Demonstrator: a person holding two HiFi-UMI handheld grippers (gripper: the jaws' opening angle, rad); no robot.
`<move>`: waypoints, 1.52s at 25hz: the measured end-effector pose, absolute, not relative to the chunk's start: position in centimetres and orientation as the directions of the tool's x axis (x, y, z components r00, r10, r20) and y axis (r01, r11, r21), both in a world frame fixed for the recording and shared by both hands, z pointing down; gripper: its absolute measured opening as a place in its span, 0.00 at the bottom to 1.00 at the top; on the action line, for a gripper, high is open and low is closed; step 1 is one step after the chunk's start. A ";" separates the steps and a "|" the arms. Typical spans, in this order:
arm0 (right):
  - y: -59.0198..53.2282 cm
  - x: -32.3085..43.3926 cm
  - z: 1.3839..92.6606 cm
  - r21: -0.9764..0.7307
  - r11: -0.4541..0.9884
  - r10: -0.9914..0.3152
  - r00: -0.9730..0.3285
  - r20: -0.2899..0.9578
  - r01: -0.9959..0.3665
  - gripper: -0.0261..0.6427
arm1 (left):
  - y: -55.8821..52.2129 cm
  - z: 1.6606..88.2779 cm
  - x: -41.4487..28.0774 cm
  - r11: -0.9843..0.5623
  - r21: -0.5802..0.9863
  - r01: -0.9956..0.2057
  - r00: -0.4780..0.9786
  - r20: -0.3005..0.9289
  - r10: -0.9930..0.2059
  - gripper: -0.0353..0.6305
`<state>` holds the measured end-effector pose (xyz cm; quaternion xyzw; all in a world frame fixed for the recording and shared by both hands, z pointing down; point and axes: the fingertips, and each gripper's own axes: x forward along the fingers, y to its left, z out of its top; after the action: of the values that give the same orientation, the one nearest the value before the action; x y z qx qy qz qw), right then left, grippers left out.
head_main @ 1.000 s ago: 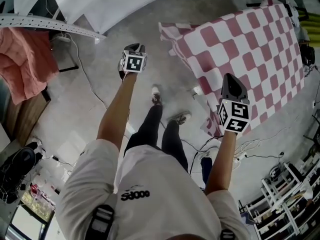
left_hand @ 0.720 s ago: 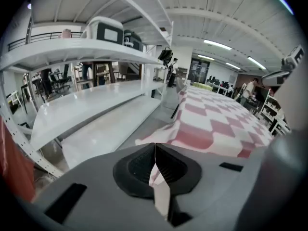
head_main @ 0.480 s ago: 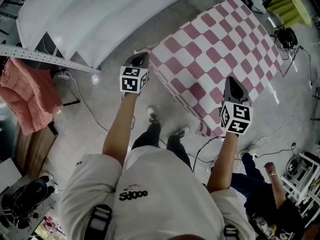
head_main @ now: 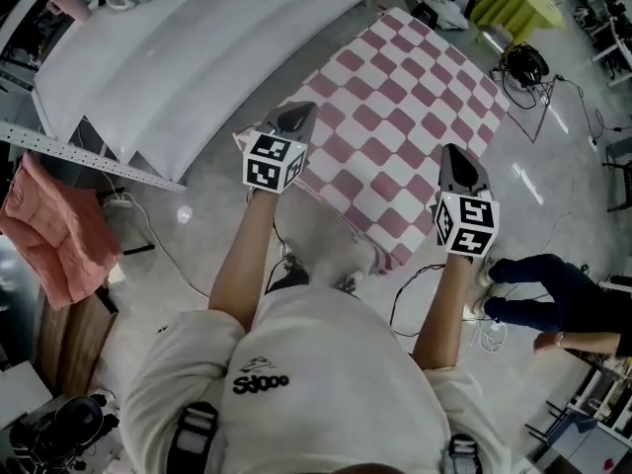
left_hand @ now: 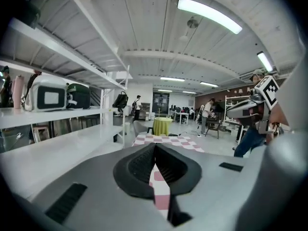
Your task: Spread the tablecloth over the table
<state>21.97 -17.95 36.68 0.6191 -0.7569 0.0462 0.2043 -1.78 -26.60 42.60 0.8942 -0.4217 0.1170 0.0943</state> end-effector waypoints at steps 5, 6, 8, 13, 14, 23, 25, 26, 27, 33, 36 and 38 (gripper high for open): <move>-16.0 24.2 33.4 0.202 0.203 -0.942 -0.134 0.309 -0.958 0.07 | -24.3 38.1 2.2 -0.683 0.000 -0.730 0.664 0.232 -0.710 0.10; -15.7 24.7 32.7 0.203 0.193 -0.947 -0.128 0.293 -0.960 0.07 | -23.9 37.2 3.0 -0.695 -0.014 -0.719 0.675 0.219 -0.704 0.10; -15.1 25.4 31.5 0.206 0.181 -0.956 -0.123 0.267 -0.962 0.07 | -23.1 35.4 4.5 -0.713 -0.046 -0.700 0.694 0.191 -0.694 0.10; -14.0 26.1 28.5 0.230 0.176 -0.968 -0.125 0.219 -0.957 0.07 | -21.4 31.1 6.9 -0.739 -0.115 -0.663 0.727 0.136 -0.673 0.10; -13.8 26.1 27.9 0.230 0.175 -0.970 -0.127 0.209 -0.957 0.07 | -21.0 30.3 7.2 -0.744 -0.125 -0.656 0.733 0.127 -0.668 0.10; -13.0 24.8 25.0 0.255 0.207 -0.970 -0.164 0.180 -0.945 0.07 | -19.6 25.7 7.9 -0.744 -0.178 -0.644 0.748 0.057 -0.661 0.10; -13.2 24.4 24.8 0.257 0.217 -0.968 -0.175 0.177 -0.942 0.07 | -19.3 25.4 8.0 -0.747 -0.188 -0.638 0.753 0.053 -0.656 0.10; -13.2 24.2 24.8 0.258 0.224 -0.967 -0.182 0.176 -0.940 0.07 | -19.2 25.3 8.1 -0.748 -0.193 -0.635 0.755 0.051 -0.654 0.10; -13.3 24.0 24.8 0.260 0.230 -0.966 -0.188 0.174 -0.938 0.07 | -19.0 25.2 8.0 -0.748 -0.198 -0.633 0.756 0.050 -0.653 0.10; -13.6 22.8 24.4 0.262 0.256 -0.962 -0.218 0.164 -0.931 0.07 | -18.5 24.9 7.4 -0.738 -0.206 -0.643 0.748 0.041 -0.663 0.10; -13.6 22.8 24.5 0.255 0.262 -0.961 -0.226 0.162 -0.931 0.07 | -18.4 25.0 7.3 -0.734 -0.206 -0.648 0.743 0.042 -0.668 0.10; -13.6 22.7 24.7 0.253 0.266 -0.959 -0.231 0.162 -0.930 0.07 | -18.4 25.2 7.1 -0.730 -0.204 -0.652 0.739 0.044 -0.672 0.10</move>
<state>22.69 -13.61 24.66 0.6035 -0.7827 -0.0513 0.1432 7.14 -18.37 25.17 0.9283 -0.3567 0.0573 -0.0877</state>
